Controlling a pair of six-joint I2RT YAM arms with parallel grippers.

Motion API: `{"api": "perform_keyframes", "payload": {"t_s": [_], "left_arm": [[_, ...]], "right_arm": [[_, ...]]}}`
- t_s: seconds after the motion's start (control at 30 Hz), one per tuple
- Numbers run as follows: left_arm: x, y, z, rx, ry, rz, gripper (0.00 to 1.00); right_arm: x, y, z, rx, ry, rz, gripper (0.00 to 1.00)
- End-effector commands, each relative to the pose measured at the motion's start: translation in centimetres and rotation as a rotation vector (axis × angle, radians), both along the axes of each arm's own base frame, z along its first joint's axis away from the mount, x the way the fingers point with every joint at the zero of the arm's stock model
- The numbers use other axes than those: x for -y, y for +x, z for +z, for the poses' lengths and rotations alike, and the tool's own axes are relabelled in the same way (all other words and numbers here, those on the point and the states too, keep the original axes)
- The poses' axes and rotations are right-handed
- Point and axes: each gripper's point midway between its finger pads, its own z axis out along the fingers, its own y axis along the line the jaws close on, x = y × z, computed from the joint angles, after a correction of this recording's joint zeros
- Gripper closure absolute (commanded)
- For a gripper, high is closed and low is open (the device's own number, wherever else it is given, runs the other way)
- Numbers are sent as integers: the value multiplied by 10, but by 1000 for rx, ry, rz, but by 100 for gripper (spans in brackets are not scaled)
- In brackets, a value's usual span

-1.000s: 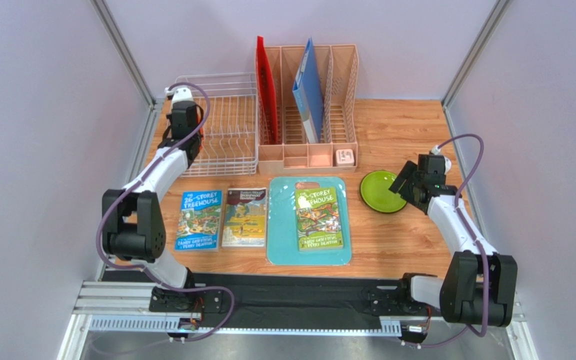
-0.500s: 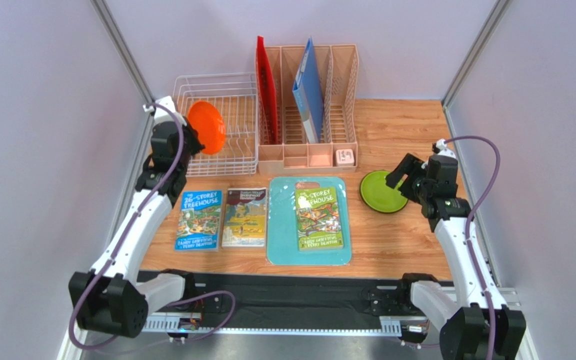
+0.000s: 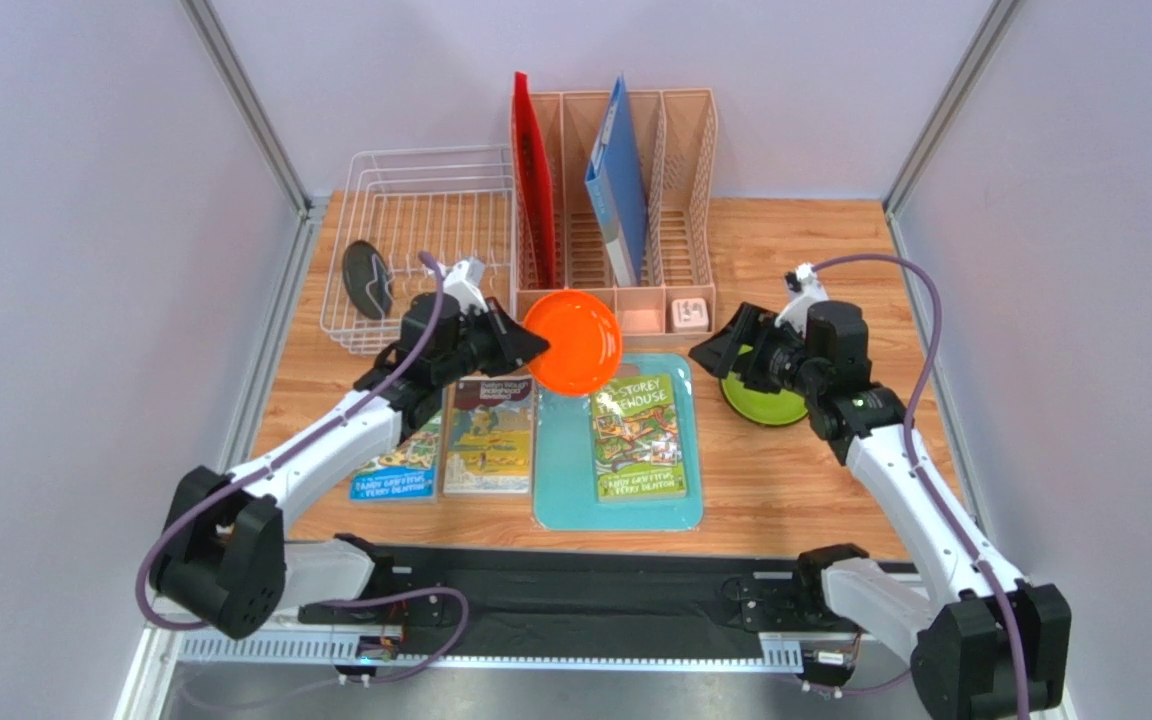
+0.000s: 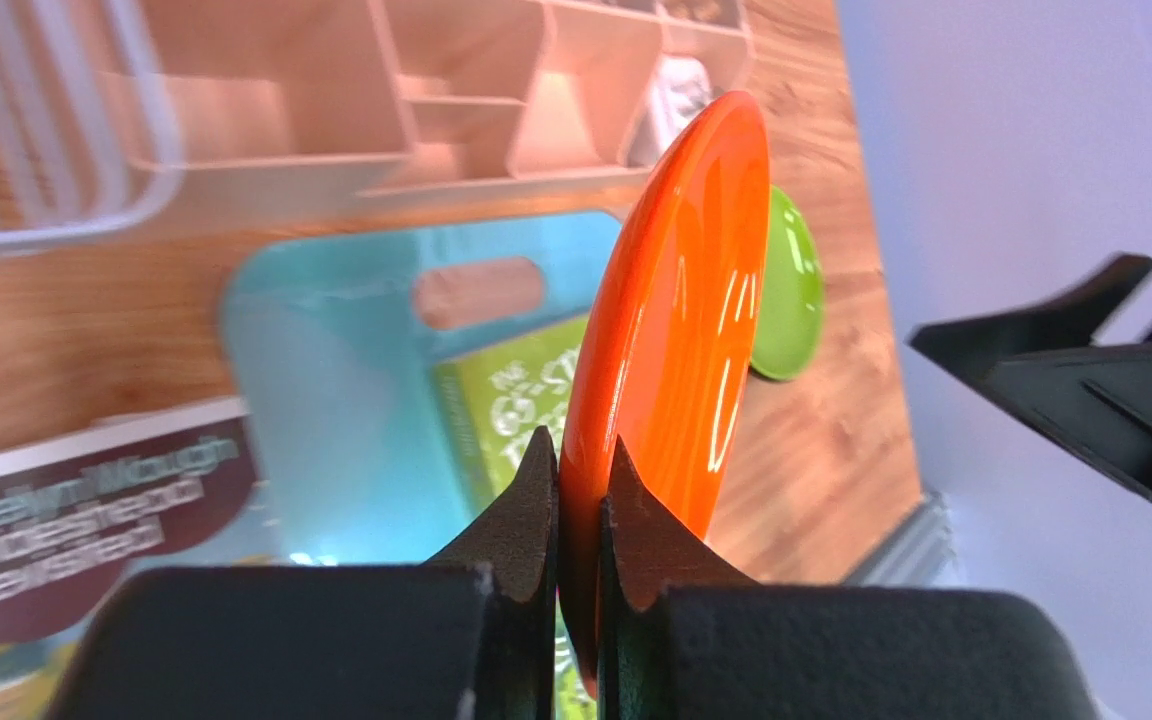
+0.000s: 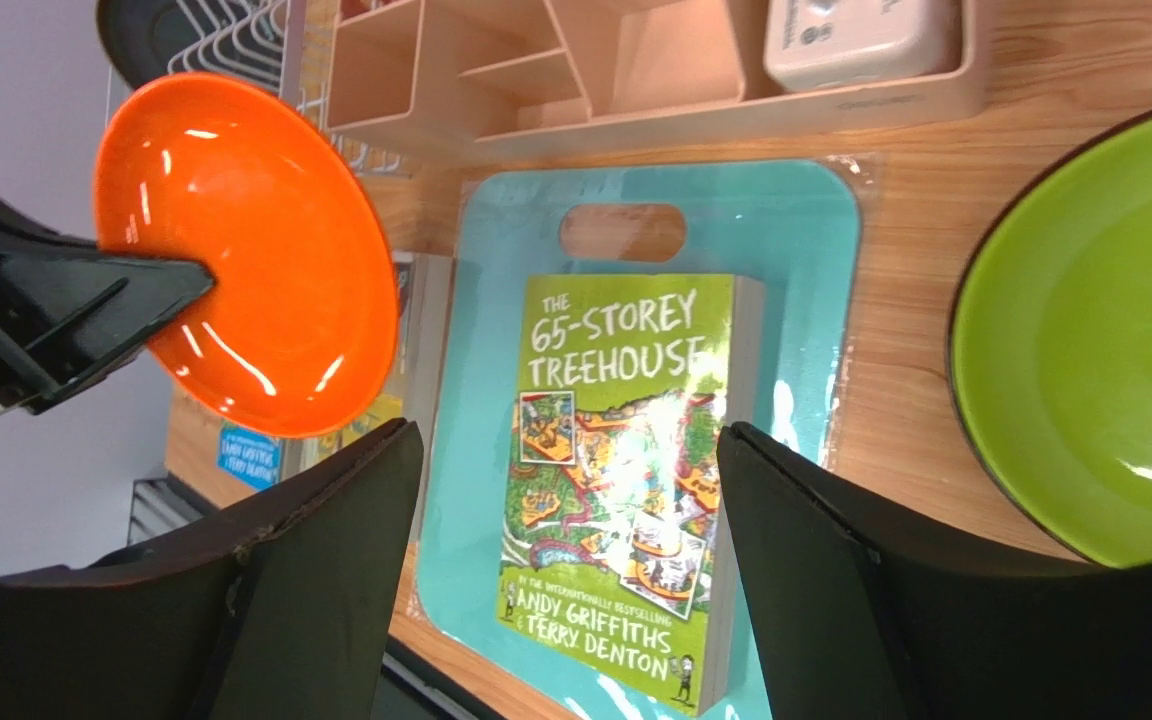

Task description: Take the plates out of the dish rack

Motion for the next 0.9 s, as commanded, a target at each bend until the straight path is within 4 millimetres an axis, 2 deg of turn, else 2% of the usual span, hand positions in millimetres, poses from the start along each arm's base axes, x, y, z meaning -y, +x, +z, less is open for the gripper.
{"api": "perform_keyframes", "payload": {"t_s": [0.0,0.2,0.43,0.47,0.5,0.53,0.6,0.63,0.67,0.7,0.73,0.8,0.83,0.87], "left_arm": [[46,-1,44,72,-181,-110,100],[83,-5,39,55,-187,-188,100],[109,-11,44,62,-210,-255,100],[110,-12,43,58,-211,-263,100],[114,-12,43,57,-214,-270,100],[115,-12,43,58,-217,-275,100],[117,-13,41,52,-222,-283,100],[117,-14,41,53,-223,-287,100],[116,-13,40,54,-217,-283,95],[116,-14,39,55,-214,-284,70],[115,-14,39,57,-210,-282,55],[112,-13,36,63,-178,-273,33],[109,-12,35,68,-160,-265,1],[105,-7,36,102,-122,-247,1]], "right_arm": [[-28,5,10,42,96,69,22],[-49,8,1,12,146,128,22],[-62,10,-17,-36,159,161,24],[-64,14,-16,-26,169,164,28],[-66,12,-17,-26,174,179,37],[-66,13,-16,-22,176,182,56],[-67,13,-16,-13,178,187,76],[-66,12,-15,-7,176,185,92],[-65,12,-15,-2,172,179,100],[-62,13,-15,9,156,162,100],[-57,15,-14,14,143,139,100],[-40,16,-18,2,80,54,100],[-30,17,-12,29,53,24,100],[-22,15,-14,16,25,-4,100]]}}
